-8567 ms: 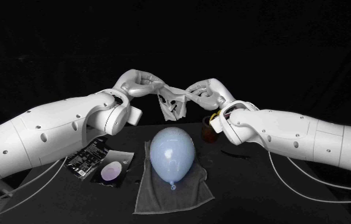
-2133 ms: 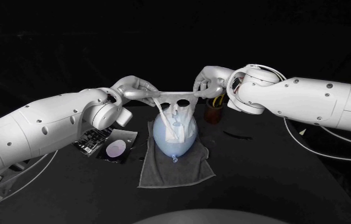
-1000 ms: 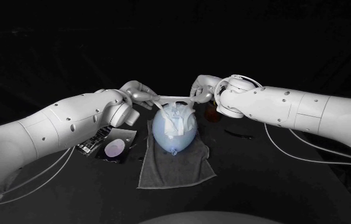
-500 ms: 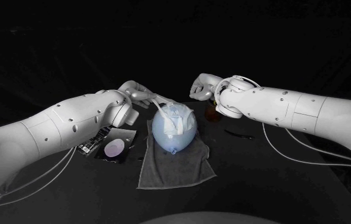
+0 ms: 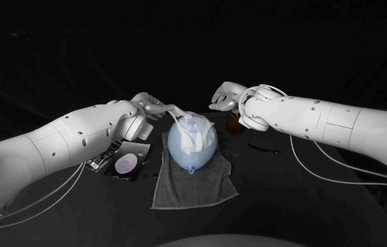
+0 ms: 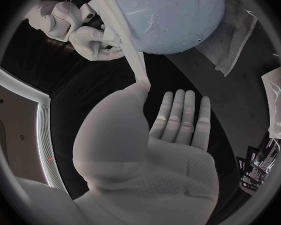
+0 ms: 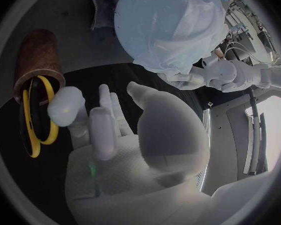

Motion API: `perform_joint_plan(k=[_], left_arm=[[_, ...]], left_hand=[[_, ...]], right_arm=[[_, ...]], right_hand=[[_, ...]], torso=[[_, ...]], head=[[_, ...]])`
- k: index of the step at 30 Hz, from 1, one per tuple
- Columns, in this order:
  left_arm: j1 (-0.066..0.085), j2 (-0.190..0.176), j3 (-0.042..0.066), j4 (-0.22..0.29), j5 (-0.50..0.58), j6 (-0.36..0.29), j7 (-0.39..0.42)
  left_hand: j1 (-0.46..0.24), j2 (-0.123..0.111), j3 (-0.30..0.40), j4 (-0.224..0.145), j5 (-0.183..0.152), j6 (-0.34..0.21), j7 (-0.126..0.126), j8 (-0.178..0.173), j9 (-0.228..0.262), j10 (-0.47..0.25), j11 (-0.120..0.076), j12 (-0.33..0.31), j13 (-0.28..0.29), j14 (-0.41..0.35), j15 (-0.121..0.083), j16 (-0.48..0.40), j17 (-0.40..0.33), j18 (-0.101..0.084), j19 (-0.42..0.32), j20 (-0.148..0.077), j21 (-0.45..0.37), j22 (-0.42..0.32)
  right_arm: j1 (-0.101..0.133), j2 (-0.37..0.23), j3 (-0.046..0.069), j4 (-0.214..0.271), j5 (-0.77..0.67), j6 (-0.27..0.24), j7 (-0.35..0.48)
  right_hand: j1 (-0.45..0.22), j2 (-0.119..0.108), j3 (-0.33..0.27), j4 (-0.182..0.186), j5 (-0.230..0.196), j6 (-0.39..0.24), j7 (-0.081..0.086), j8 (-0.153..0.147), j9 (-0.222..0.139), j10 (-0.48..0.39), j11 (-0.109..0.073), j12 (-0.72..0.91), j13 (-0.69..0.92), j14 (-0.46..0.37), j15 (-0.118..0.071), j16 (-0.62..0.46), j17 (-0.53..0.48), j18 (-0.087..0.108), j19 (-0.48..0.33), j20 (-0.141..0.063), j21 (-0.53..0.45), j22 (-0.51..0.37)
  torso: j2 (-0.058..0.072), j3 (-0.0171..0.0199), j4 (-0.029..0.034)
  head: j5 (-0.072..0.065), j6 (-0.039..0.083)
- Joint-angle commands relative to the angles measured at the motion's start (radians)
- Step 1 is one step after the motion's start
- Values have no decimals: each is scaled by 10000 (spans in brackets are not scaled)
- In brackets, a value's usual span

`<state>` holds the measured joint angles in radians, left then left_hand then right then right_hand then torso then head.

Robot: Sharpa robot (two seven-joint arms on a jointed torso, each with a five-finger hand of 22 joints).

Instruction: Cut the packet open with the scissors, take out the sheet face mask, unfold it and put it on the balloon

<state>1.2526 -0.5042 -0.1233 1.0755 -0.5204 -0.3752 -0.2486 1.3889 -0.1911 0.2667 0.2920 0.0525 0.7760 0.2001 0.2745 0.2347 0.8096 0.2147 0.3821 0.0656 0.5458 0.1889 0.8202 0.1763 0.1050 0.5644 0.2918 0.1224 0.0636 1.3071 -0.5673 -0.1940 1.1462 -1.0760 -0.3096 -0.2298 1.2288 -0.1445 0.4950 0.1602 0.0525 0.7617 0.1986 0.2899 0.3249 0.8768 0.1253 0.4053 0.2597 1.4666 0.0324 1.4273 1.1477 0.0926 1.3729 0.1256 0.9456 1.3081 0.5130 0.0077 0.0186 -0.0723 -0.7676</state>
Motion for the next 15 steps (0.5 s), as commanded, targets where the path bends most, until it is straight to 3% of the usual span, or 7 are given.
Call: perform_joint_plan(k=[1, 6, 8, 10, 11, 12, 15], left_arm=[[0, 16, 9, -34, -20, 178, -260], [-8, -31, 8, -154, -16, 71, -253], [-13, -55, 8, -210, -16, 4, -226], [-23, -96, 7, -284, -4, -58, -212], [-27, -112, 7, -309, 3, -72, -212], [-32, -131, 7, -334, 11, -75, -217], [-43, -196, 7, -355, 22, 23, -274]], left_hand=[[216, 14, -218, 18, -34, -105, 668, -71, -27, -161, 54, -104, -19, -171, 46, -234, -157, -245, -680, 6, -229, -106], [459, 140, -107, 4, -35, -75, 708, -87, -33, -193, 88, -141, -13, -215, 89, -421, -290, -357, -1154, 8, -393, -151], [756, 258, 309, -30, -36, -4, 692, -74, -31, -157, 75, -136, -7, -151, 81, -486, -357, -374, -1166, 7, -415, -141], [1084, 213, 854, -99, -34, 23, 677, -95, -47, -120, 59, -140, -10, -83, 66, -545, -424, -376, -1163, 6, -430, -135], [1345, 172, 1314, -207, -27, 42, 649, -110, -61, -99, 35, -153, -13, -39, 53, -578, -463, -378, -1169, 7, -442, -134], [1337, -127, 2037, -200, -38, 69, 659, -156, -97, -67, 131, -199, -19, 30, 44, -647, -539, -380, -1165, 6, -462, -131], [1433, -444, 3047, -567, -33, 102, 659, -200, -132, -38, 39, -279, -19, 99, 41, -721, -632, -385, -1191, 8, -498, -135]], right_arm=[[-3, -131, 2, 172, 316, -379, -43], [-5, -489, 1, 570, 793, -979, 113], [-6, -645, 1, 739, 976, -1193, 185], [-7, -869, 0, 970, 1257, -1460, 291], [-7, -955, 0, 1057, 1360, -1542, 319], [-7, -1056, 0, 1159, 1468, -1618, 346], [-18, -1338, -1, 1443, 1711, -1808, 413]], right_hand=[[108, 45, -90, 13, 3, 254, 15, -8, -23, 226, 24, -32, -130, 88, 70, 31, 94, 166, 127, 90, 173, 874], [226, 149, -58, 24, 33, 479, 27, -28, -83, 533, 0, -43, -355, 187, 53, 97, 243, 120, 304, 89, 466, 931], [254, 176, -33, 41, 60, 590, 13, -32, -107, 663, -17, -58, -453, 199, 39, 93, 226, 101, 370, 80, 580, 957], [301, 191, 9, 39, 117, 699, -3, -38, -134, 782, -36, -85, -558, 212, 21, 96, 236, 80, 434, 65, 707, 990], [333, 192, 38, 29, 158, 763, -22, -39, -148, 849, -47, -105, -620, 217, 4, 95, 234, 72, 459, 56, 746, 999], [361, 194, 65, 18, 199, 810, -34, -40, -158, 898, -65, -121, -667, 220, -2, 93, 230, 72, 469, 45, 753, 1000], [383, 179, 83, 5, 224, 852, -46, -45, -171, 941, -76, -142, -718, 228, -11, 100, 248, 69, 482, 35, 769, 1004]], torso=[[5, 4, -2], [7, 5, 2], [7, 4, -3], [7, 7, -9], [10, 2, -12], [11, 2, -12], [29, 0, 7]], head=[[-8, 4], [-9, 6], [10, 11], [14, 16], [17, 8], [17, 3], [31, 8]])
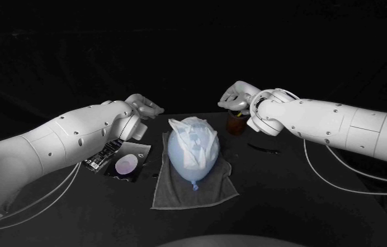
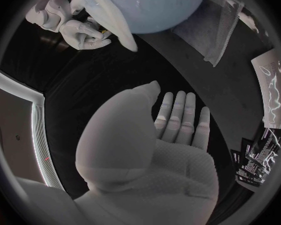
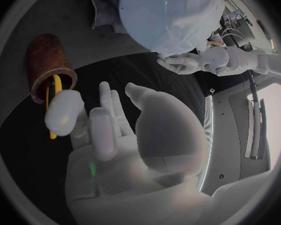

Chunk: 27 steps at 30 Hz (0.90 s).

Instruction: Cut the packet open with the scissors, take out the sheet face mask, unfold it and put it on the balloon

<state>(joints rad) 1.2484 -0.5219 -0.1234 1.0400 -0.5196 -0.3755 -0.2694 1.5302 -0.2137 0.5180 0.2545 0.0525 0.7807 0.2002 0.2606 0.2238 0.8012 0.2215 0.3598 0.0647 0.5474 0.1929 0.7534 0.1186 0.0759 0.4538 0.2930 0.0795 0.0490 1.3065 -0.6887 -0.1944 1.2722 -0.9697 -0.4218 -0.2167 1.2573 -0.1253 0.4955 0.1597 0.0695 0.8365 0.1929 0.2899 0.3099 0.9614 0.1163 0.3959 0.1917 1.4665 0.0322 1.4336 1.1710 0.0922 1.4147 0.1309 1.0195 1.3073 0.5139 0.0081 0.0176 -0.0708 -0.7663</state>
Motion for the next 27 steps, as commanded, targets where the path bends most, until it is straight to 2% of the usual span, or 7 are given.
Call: perform_joint_plan(k=[1, 5, 16, 19, 20, 24, 27], left_arm=[[-3, -30, 7, 2, 15, 63, -81], [-11, -72, 6, 14, 17, 280, -162], [-30, -373, 7, 277, 417, -46, 646], [-66, -724, 18, 690, 920, -300, 1426], [-85, -862, 24, 852, 1080, -392, 1709], [-177, -1587, 45, 1711, 1745, -811, 2964], [-266, -2177, 51, 2448, 2014, -926, 3641]], left_hand=[[121, -309, 842, -396, -33, 49, 657, -77, -32, 41, -22, -85, -11, 84, 0, -77, -77, -99, -125, -4, -87, 6], [-146, -702, 1972, -1108, -36, 50, 674, -119, -58, 51, -9, -191, -8, 113, 33, -156, -170, -104, -226, -2, -150, -3], [-1005, -667, 2112, -1522, -42, 372, 499, 78, 33, 241, -119, -104, 20, 280, -40, -38, -181, -99, -204, -2, -185, 5], [-1544, -549, 1705, -1307, -31, 659, 267, 271, 129, 627, -330, 92, 41, 987, -295, 444, -19, 184, 2168, -58, 421, 343], [-1569, -532, 1644, -1302, -40, 691, 252, 293, 141, 670, -358, 105, 33, 1047, -328, 489, -3, 242, 2352, -57, 494, 372], [-1714, -405, 1225, -1251, -57, 937, 66, 449, 237, 1552, -636, 453, 85, 2316, -751, 1396, 367, 1056, 4093, -237, 1515, 780], [-1826, -413, 864, -1227, -23, 1127, -62, 564, 307, 2052, -860, 694, 148, 3320, -1061, 2181, 726, 1108, 5019, -548, 2145, 1053]], right_arm=[[-18, -170, 2, 230, 679, -716, 293], [-53, -381, 2, 452, 800, -809, 329], [-221, -914, 0, 1120, 1183, -1224, 861], [-305, -1199, 0, 1519, 1378, -1507, 1264], [-336, -1303, -1, 1663, 1442, -1592, 1395], [-534, -1827, -3, 2384, 1736, -1953, 1961], [-757, -2243, -5, 2933, 1915, -2117, 2234]], right_hand=[[109, -19, 84, 2, 58, 114, 9, -48, -25, 103, 11, -56, -53, 226, -12, 31, -3, 73, 67, -20, 30, 1011], [146, -25, 113, -23, 68, 155, -1, -51, -36, 137, 2, -81, -105, 225, -20, 24, -20, 72, 73, -28, 30, 1010], [464, -63, 349, -320, 39, 529, -136, -13, -87, 639, -134, -146, -413, 270, -136, 62, 84, 39, 166, -127, 225, 1068], [645, -38, 456, -517, -2, 709, -215, 35, -86, 965, -228, -86, -461, 317, -205, 126, 236, 1, 243, -188, 455, 1143], [706, -39, 473, -607, -45, 818, -271, 73, -78, 1193, -293, -3, -447, 336, -256, 154, 299, -18, 283, -229, 578, 1185], [805, -89, 417, -851, -113, 1102, -461, 182, -59, 1878, -514, 359, -285, 384, -431, 225, 469, -72, 382, -373, 899, 1300], [756, -161, 294, -942, -127, 1251, -568, 226, -61, 2232, -640, 723, -36, 421, -542, 281, 610, -117, 456, -479, 1144, 1389]], torso=[[22, -2, 17], [22, -3, 15], [38, 2, 8], [37, 4, -3], [35, 3, -1], [9, 9, 5], [2, 5, 12]], head=[[17, -8], [36, -19], [67, -99], [55, -141], [53, -159], [16, -251], [-19, -292]])
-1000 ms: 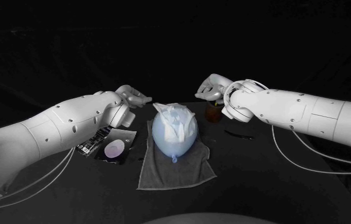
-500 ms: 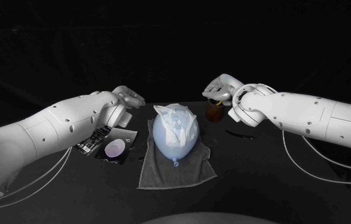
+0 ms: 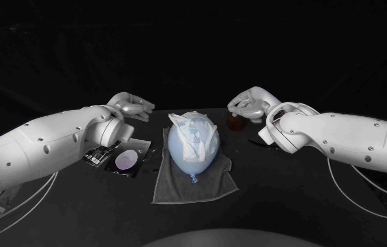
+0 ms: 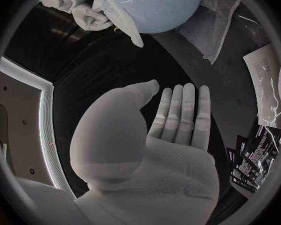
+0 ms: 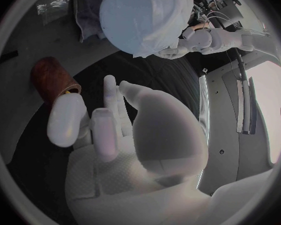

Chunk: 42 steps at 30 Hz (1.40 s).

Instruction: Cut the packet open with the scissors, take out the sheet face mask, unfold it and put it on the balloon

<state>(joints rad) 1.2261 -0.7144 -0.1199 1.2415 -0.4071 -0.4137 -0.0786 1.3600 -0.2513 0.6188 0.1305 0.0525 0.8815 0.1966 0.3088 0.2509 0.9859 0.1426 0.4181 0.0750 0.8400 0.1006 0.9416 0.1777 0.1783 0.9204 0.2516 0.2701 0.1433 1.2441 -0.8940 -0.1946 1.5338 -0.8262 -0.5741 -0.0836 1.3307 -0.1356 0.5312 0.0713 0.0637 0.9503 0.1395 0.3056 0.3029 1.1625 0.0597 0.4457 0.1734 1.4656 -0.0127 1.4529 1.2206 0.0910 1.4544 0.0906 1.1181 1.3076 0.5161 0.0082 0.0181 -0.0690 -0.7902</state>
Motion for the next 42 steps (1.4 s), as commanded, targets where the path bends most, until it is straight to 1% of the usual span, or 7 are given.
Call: perform_joint_plan(k=[1, 9, 12, 20, 31, 38, 42], left_arm=[[-83, -485, 18, 733, 960, -563, 1939], [-494, -1991, -6, 2714, 1081, -303, 2769], [-762, -2332, -15, 3248, 964, -165, 2838], [-1529, -2711, -24, 4278, 181, 140, 2698], [-1830, -2650, -26, 4850, -837, 223, 2236], [-1873, -2354, -26, 4629, -911, -106, 1970], [-1894, -2169, -27, 4437, -924, -506, 1895]], left_hand=[[-175, -3, -338, 52, -33, 165, -98, 132, 65, 342, -159, 218, 83, 779, -265, 646, 308, 77, 735, -327, 530, 244], [-383, 3, -1591, 444, -27, 347, -361, 584, 317, 1047, -574, 1659, 857, 2600, -786, 2577, 1458, 51, 2580, -1308, 2425, 1213], [-520, -49, -2176, 733, -19, 356, -488, 939, 510, 1219, -757, 2738, 1519, 4310, -942, 4268, 5383, 28, 3178, -1537, 3330, 1725], [-302, 250, -3685, 1582, -13, 292, -911, 2560, 1465, 920, -1077, 6060, 3991, 6176, -1320, 5791, 10629, -155, 3429, -1902, 6475, 4478], [-281, 690, -4758, 1603, -32, 143, -1093, 3357, 2016, 1528, -1283, 7437, 6133, 6531, -1472, 5905, 11558, -303, 3310, -2043, 8003, 6091], [92, 803, -4832, 1578, -31, 4, -1077, 3396, 2064, 1327, -1273, 7324, 5970, 6480, -1467, 5856, 11424, -308, 3201, -2039, 8154, 6224], [287, 816, -4966, 1593, -32, -297, -933, 3321, 2057, 445, -1146, 6564, 4773, 6165, -1361, 5642, 10665, -192, 2692, -1961, 7757, 5572]], right_arm=[[-240, -344, -4, 523, 533, -641, 966], [-1445, -1096, -9, 1718, 948, -1079, 1218], [-1867, -1157, -9, 1947, 1210, -1329, 1276], [-2558, -1088, -7, 2214, 1580, -1635, 1004], [-2914, -864, -2, 2341, 1929, -2306, 1284], [-2951, -750, 0, 2450, 2088, -2537, 1678], [-2960, -706, 1, 2530, 2155, -2806, 1980]], right_hand=[[-10, -96, -144, -90, -73, 184, -87, 96, 12, 425, -138, 512, 341, 449, -145, 115, 180, -122, 90, -122, 262, 1424], [-394, -74, -868, -46, -83, 214, -255, 268, -12, 812, -282, 5995, 6102, 587, -288, 363, 763, -274, 311, -290, 1054, 1752], [-583, -46, -1248, 148, -115, 42, -190, 362, -8, 1753, -233, 8441, 9417, 704, -229, 620, 1459, -355, 431, -253, 1532, 1891], [-920, -69, -1876, 566, -141, -158, -125, 429, -17, 2669, -151, 9861, 11588, 844, -154, 895, 2322, -436, 542, -199, 2019, 2001], [-923, -108, -2252, 728, -150, -430, -51, 371, -55, 2818, -81, 10098, 11990, 876, -95, 963, 2542, -460, 569, -154, 2176, 2031], [-900, -135, -2395, 762, -154, -522, -20, 363, -58, 2847, -51, 10145, 12076, 885, -67, 980, 2603, -467, 573, -132, 2216, 2039], [-881, -150, -2528, 801, -155, -641, 13, 339, -67, 2799, -20, 10121, 12044, 892, -40, 993, 2648, -465, 566, -111, 2212, 2035]], torso=[[-31, 2, 12], [-79, 27, -24], [-89, 40, -34], [-64, 38, -40], [-73, 33, -33], [-52, 22, -46], [-57, 26, -37]], head=[[-53, -73], [-71, -286], [-93, -382], [-42, -559], [-122, -745], [-247, -779], [-301, -804]])
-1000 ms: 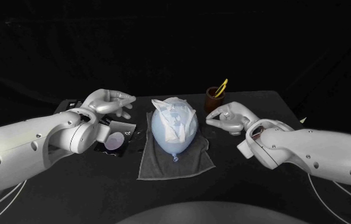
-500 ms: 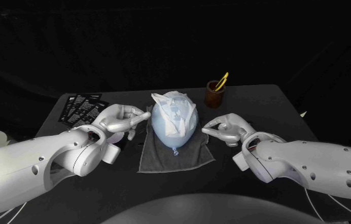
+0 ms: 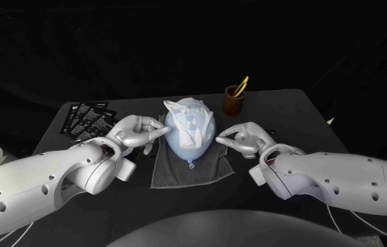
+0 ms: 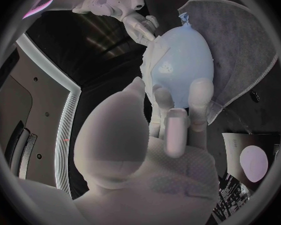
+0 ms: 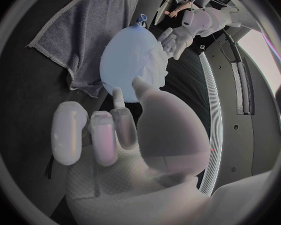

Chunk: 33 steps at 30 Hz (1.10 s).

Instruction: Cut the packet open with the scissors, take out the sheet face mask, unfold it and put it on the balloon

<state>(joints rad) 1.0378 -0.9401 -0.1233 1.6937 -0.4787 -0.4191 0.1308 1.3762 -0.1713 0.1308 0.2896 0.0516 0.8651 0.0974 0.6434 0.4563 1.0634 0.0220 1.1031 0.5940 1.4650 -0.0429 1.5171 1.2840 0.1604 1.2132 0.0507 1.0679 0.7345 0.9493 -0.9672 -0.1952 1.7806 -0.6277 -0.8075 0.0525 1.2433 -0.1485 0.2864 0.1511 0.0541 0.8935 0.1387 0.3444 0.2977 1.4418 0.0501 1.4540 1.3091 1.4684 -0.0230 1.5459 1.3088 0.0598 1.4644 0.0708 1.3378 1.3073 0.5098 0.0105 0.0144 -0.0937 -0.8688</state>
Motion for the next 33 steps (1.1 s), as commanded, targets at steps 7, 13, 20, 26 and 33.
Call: perform_joint_plan(k=[7, 13, 20, 26, 33], left_arm=[[-23, 232, 7, -277, -215, -1241, -213], [-25, 317, 7, -384, -374, -1462, -638], [-24, 393, 8, -455, -576, -1784, -1037], [-23, 420, 9, -464, -760, -1910, -1059], [-22, 417, 10, -477, -975, -2149, -749]], left_hand=[[326, 60, -817, 15, -32, -1757, 812, -468, -278, -1806, 789, -1490, -1269, -3125, 771, -2349, -5759, 191, -1952, 685, -1989, -2060], [271, 81, -1581, 45, -23, -2192, 987, -260, -358, -2159, 983, -1462, -1430, -3960, 948, -2942, -6824, 223, -2110, 920, -2408, -2343], [333, 14, -2243, 63, -14, -2800, 1140, -27, -459, -2581, 1134, -1298, -1539, -4399, 1084, -3089, -7196, 216, -2151, 1038, -2630, -2513], [314, -256, -2614, 88, -10, -3666, 1309, 216, -652, -3419, 1351, -1337, -1857, -5463, 1343, -3575, -7431, 191, -2795, 1291, -3341, -2918], [482, -283, -2645, 57, 16, -4096, 1426, 593, -1041, -4721, 1686, -1956, -2802, -8229, 1913, -5401, -8604, 54, -4540, 1964, -5785, -4320]], right_arm=[[-15, 91, 14, 143, 240, -825, 978], [-15, 191, 24, 198, 269, -934, 1123], [-15, 298, 33, 153, 261, -941, 1107], [-14, 371, 42, 46, 198, -901, 975], [-13, 417, 49, -42, 107, -887, 812]], right_hand=[[-60, -27, -347, 147, -61, -198, 54, -40, -8, -77, 113, -14, 625, 861, 100, 66, 1764, -146, 446, 122, -15, 2026], [-60, -25, -362, 154, -61, -203, 54, -38, -7, -82, 114, -17, 620, 860, 102, 66, 1764, -148, 448, 124, -4, 2028], [-46, -20, -376, 157, -61, -209, 55, -34, -5, -98, 115, -29, 603, 868, 104, 75, 1804, -146, 445, 126, -12, 2026], [-19, -19, -418, 164, -61, -234, 62, -32, -3, -158, 121, -77, 530, 863, 109, 71, 1780, -135, 428, 132, -64, 2011], [4, -15, -443, 166, -60, -239, 63, -23, 1, -177, 124, -91, 512, 862, 112, 70, 1778, -135, 426, 136, -63, 2011]], torso=[[-8, 11, 10], [-5, 14, 13], [-6, 2, 7], [-7, 4, 16], [-13, 6, 7]], head=[[-79, -31], [-107, -27], [-115, -30], [-104, -39], [-98, -39]])
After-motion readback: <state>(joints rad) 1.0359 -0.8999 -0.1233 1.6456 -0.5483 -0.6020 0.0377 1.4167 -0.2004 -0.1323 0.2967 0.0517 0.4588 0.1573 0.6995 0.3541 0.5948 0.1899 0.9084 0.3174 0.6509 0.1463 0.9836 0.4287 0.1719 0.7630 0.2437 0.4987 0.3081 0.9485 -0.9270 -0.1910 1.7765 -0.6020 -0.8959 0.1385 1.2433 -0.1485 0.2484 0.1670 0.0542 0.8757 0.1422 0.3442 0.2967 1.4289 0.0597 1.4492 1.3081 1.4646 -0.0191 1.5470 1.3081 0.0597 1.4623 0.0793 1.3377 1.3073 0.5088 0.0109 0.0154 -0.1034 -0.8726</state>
